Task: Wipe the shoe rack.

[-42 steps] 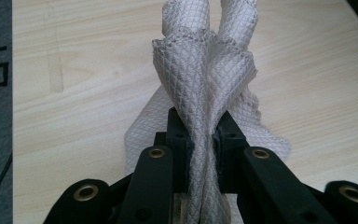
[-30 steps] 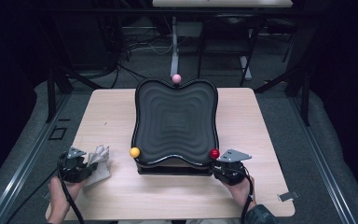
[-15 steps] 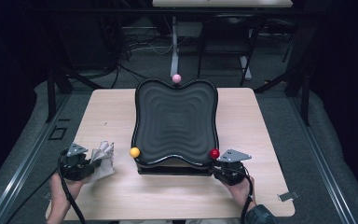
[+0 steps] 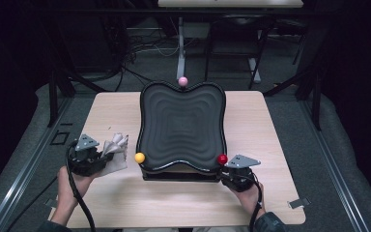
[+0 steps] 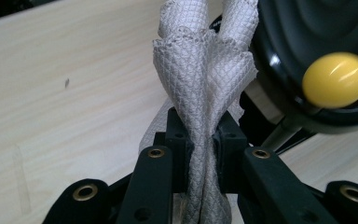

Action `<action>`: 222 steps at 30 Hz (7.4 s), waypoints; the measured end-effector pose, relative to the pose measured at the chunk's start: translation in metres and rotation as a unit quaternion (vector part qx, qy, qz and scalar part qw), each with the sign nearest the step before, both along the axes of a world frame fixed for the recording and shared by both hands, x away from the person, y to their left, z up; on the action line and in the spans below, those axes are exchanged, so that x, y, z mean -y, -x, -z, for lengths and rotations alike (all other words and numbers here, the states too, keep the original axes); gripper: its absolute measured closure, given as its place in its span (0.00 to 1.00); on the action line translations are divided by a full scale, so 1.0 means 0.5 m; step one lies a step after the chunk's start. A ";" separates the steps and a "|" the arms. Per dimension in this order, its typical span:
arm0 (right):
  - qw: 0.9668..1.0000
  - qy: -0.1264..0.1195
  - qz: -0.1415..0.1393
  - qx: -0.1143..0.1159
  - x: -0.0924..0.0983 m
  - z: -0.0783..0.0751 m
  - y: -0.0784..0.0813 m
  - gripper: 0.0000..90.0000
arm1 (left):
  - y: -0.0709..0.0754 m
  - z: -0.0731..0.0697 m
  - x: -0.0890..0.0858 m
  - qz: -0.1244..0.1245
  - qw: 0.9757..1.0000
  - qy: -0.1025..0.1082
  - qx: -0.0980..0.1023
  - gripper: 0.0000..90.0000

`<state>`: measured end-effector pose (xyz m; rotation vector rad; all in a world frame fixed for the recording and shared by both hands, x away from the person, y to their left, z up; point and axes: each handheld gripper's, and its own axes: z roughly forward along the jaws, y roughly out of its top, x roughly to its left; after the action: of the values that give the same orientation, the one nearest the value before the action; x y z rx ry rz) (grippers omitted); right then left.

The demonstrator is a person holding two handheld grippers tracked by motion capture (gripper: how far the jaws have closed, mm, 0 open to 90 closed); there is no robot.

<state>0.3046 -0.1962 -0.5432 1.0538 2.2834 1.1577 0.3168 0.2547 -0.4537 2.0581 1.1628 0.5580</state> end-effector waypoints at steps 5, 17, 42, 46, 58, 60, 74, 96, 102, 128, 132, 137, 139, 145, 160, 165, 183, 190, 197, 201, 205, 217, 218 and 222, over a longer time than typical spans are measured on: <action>1.000 0.001 -0.001 0.001 0.000 0.000 0.000 0.82 | -0.015 -0.047 0.014 0.008 1.000 0.003 0.017 0.88; 1.000 0.002 -0.002 0.002 0.000 0.000 0.000 0.82 | -0.059 -0.104 0.059 0.031 0.999 -0.002 0.038 0.88; 1.000 -0.001 0.001 0.001 0.000 0.000 0.000 0.82 | -0.160 -0.195 0.149 0.051 0.996 0.003 0.071 0.88; 1.000 -0.004 0.000 0.000 0.000 0.001 0.000 0.82 | -0.184 -0.201 0.167 0.049 0.996 -0.004 0.068 0.88; 1.000 -0.001 -0.001 0.001 0.000 0.001 0.000 0.83 | -0.248 -0.201 0.216 0.041 0.997 0.001 0.069 0.88; 1.000 -0.001 -0.002 0.003 0.000 0.001 0.000 0.83 | -0.256 -0.199 0.220 0.040 0.997 -0.001 0.069 0.88; 1.000 0.003 -0.004 0.005 0.000 0.001 0.000 0.83 | -0.329 -0.174 0.232 -0.005 0.998 0.001 0.057 0.88; 1.000 0.001 -0.003 0.005 -0.001 0.001 0.000 0.83 | -0.337 -0.135 0.227 -0.002 1.000 0.001 0.026 0.88; 1.000 0.002 -0.002 0.005 -0.001 0.001 0.000 0.83 | -0.312 -0.118 0.222 0.012 1.000 0.004 0.027 0.88; 1.000 0.005 0.002 0.002 -0.002 0.000 0.001 0.83 | -0.210 -0.067 0.228 0.060 0.998 -0.016 -0.001 0.88; 1.000 0.003 0.002 0.004 -0.002 0.001 0.001 0.83 | -0.192 -0.057 0.226 0.068 0.998 -0.017 -0.005 0.88; 1.000 0.003 0.002 0.004 -0.002 0.001 0.001 0.83 | -0.172 -0.046 0.224 0.076 0.997 -0.016 -0.012 0.87; 1.000 0.004 0.003 0.004 -0.003 0.001 0.001 0.83 | -0.166 -0.043 0.222 0.079 0.997 -0.018 -0.013 0.87; 1.000 0.003 0.003 0.004 -0.003 0.001 0.001 0.83 | -0.147 -0.034 0.221 0.091 0.995 -0.022 -0.023 0.87; 1.000 0.008 0.002 0.001 -0.003 0.000 0.001 0.83 | -0.118 -0.020 0.228 0.114 0.992 -0.022 -0.049 0.87; 1.000 0.009 0.002 0.001 -0.003 0.000 0.001 0.83 | -0.113 -0.018 0.230 0.122 0.991 -0.027 -0.055 0.87; 1.000 0.007 0.001 0.005 -0.004 0.001 0.001 0.83 | -0.126 -0.028 0.238 0.125 0.990 -0.039 -0.057 0.87; 1.000 0.008 0.002 0.005 -0.004 0.000 0.001 0.83 | -0.152 -0.042 0.238 0.115 0.991 -0.037 -0.054 0.87; 1.000 0.009 0.002 0.005 -0.004 0.001 0.001 0.83 | -0.173 -0.053 0.240 0.107 0.992 -0.032 -0.052 0.87; 1.000 0.012 0.000 0.002 -0.003 -0.001 0.001 0.83 | -0.185 -0.061 0.241 0.101 0.993 -0.033 -0.050 0.87; 1.000 0.009 0.001 0.005 -0.004 0.001 0.001 0.83 | -0.197 -0.067 0.242 0.095 0.994 -0.031 -0.047 0.87; 1.000 0.012 0.001 0.002 -0.003 0.000 0.001 0.83 | -0.239 -0.092 0.248 0.067 0.997 -0.040 -0.027 0.87; 1.000 0.009 0.002 0.005 -0.004 0.001 0.000 0.83 | -0.242 -0.093 0.249 0.065 0.997 -0.041 -0.026 0.87; 1.000 0.008 0.001 0.005 -0.005 0.001 0.000 0.83 | -0.258 -0.101 0.250 0.059 0.997 -0.035 -0.029 0.86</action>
<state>0.3045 -0.1938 -0.5436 1.0432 2.2794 1.1405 0.4459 0.1296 -0.4034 2.1994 1.0591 0.4914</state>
